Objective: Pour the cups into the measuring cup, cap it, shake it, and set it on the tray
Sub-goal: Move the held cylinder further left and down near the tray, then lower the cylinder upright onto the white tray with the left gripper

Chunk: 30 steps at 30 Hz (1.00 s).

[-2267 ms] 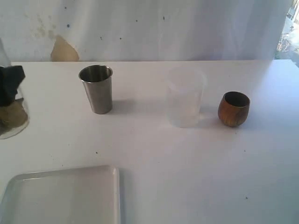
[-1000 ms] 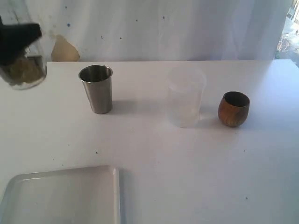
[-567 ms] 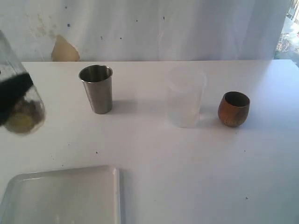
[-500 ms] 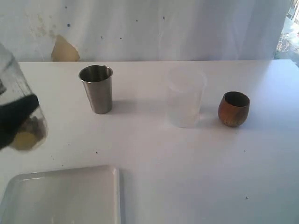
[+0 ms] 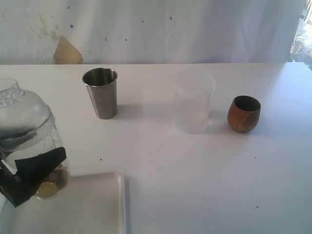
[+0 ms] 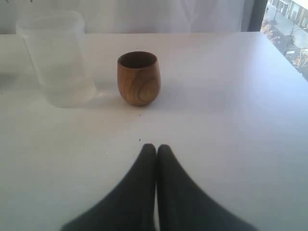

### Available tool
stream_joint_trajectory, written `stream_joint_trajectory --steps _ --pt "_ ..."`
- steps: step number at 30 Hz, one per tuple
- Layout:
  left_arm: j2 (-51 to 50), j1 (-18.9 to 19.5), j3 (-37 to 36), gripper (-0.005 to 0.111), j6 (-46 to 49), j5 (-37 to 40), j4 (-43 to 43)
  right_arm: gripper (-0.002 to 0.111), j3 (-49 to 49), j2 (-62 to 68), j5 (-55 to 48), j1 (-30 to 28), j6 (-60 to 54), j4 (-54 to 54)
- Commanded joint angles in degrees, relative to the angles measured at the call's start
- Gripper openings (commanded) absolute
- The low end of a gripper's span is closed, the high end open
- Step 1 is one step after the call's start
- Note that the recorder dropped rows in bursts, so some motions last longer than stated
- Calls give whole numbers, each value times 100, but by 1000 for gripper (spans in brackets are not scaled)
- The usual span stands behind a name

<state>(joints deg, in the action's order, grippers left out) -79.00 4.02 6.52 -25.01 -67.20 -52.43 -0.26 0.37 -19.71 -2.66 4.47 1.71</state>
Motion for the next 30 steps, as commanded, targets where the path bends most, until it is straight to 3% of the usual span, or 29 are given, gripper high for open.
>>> stream_joint_trajectory --steps 1,5,14,25,27,28,29,30 --pt "-473 -18 0 0 310 -276 -342 0 26 -37 18 31 27 31" --pt "-873 -18 27 0 635 -276 -911 0 26 -37 18 31 27 31" --pt "-1621 -18 380 0 995 -276 -959 0 26 -37 18 31 27 31" --pt "-1711 -18 440 2 1071 -276 -942 0 26 -37 18 31 27 20" --pt "-1711 -18 440 22 1094 -276 -942 0 26 -37 18 31 27 20" --pt "-1711 -18 440 50 1094 -276 -942 0 26 -37 18 31 27 20" --pt "-1711 -18 440 64 1077 -276 -929 0 26 -37 18 31 27 20" --pt "-1711 -18 440 86 963 -276 -919 0 26 -37 18 31 27 20"
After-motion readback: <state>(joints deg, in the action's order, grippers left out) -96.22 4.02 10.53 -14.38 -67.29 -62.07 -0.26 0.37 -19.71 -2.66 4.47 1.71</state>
